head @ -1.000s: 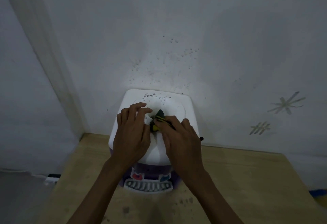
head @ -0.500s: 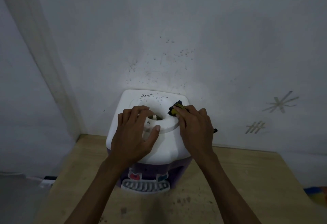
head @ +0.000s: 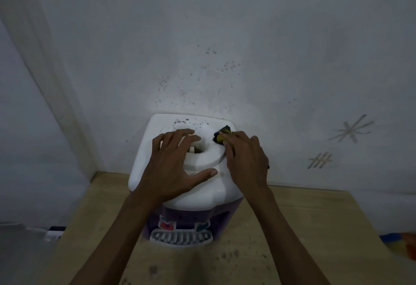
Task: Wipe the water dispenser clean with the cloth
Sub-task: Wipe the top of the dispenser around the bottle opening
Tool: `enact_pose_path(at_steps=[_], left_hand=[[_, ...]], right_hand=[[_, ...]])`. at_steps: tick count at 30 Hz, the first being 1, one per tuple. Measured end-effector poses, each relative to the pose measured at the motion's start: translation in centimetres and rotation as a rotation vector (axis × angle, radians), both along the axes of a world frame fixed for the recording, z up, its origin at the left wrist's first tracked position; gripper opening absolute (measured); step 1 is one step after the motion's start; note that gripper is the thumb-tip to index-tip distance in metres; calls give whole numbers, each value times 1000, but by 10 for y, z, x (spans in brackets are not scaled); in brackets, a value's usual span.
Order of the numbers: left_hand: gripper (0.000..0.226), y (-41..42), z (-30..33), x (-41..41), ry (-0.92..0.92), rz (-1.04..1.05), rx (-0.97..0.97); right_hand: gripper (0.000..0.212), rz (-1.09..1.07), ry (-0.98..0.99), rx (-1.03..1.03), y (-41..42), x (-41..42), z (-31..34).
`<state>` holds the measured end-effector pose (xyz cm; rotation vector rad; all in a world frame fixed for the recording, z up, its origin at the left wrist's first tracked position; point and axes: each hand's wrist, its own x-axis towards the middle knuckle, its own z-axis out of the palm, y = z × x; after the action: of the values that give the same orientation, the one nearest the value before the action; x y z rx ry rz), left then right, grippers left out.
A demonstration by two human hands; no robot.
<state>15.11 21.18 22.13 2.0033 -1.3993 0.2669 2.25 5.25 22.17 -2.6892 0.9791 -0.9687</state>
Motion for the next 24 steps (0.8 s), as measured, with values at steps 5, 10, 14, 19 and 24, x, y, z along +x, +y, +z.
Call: enact_pose_path(at_steps=[5,10,14,19,24], left_hand=[[100,-2,-6,1,63,30,-84],[101,-2,-4,3,116,5,-93],[77,5,7,12,364,-8,-170],[56,7,9,42,360,171,-217],[57,2,-5,47,453,191,-246]], right_hand=[[36,64,-11,-108,28,-24,-4],[31,-6,16,-84,16,-8,-2],[30,-36,76,-24,2,14,8],[28,17,48,-92,21,-10,6],[29,-25,50,-116,15,-3,5]])
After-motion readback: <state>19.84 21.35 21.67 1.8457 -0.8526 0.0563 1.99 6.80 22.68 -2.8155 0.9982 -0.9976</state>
